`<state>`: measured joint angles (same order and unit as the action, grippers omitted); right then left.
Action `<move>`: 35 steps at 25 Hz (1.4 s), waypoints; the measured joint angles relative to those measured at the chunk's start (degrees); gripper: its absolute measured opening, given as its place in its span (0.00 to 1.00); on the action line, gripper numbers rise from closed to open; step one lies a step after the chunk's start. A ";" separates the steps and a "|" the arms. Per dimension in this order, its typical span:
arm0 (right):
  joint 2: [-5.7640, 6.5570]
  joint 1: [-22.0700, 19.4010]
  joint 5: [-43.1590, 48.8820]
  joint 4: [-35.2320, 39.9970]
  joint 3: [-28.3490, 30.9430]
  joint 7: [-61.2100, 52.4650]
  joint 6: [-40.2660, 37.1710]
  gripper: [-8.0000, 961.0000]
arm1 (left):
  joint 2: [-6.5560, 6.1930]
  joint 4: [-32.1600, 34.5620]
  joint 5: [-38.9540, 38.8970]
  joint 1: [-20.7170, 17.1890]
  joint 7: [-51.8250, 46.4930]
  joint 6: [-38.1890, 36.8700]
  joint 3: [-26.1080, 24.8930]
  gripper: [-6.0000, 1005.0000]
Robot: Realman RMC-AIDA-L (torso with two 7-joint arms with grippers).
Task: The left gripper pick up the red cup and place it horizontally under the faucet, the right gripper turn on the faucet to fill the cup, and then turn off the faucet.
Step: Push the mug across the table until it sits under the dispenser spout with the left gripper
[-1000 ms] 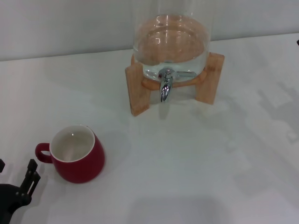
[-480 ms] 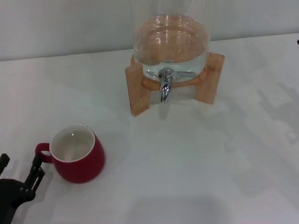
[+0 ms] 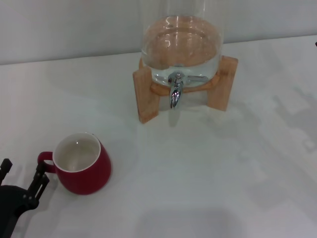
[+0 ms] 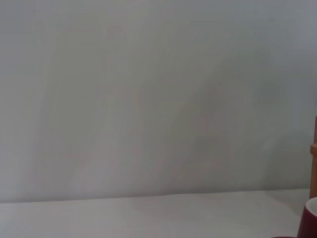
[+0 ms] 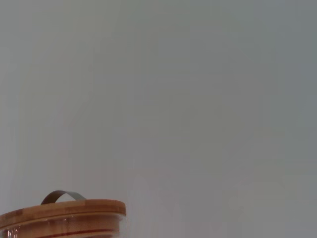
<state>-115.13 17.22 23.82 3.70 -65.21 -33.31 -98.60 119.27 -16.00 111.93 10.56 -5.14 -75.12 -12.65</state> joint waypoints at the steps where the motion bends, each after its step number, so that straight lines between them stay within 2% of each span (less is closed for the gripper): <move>1: 0.00 0.00 0.00 0.00 0.00 0.00 -0.01 0.79 | 0.00 0.00 0.00 0.07 -0.01 0.02 -0.01 0.80; 35: 0.00 0.23 -0.27 0.28 -0.02 0.09 -0.55 0.79 | 0.17 0.34 -0.05 1.89 -0.05 0.52 0.00 0.80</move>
<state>-115.14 17.46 23.55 3.97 -65.23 -33.22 -99.16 119.43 -15.66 111.88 12.45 -5.19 -74.60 -12.65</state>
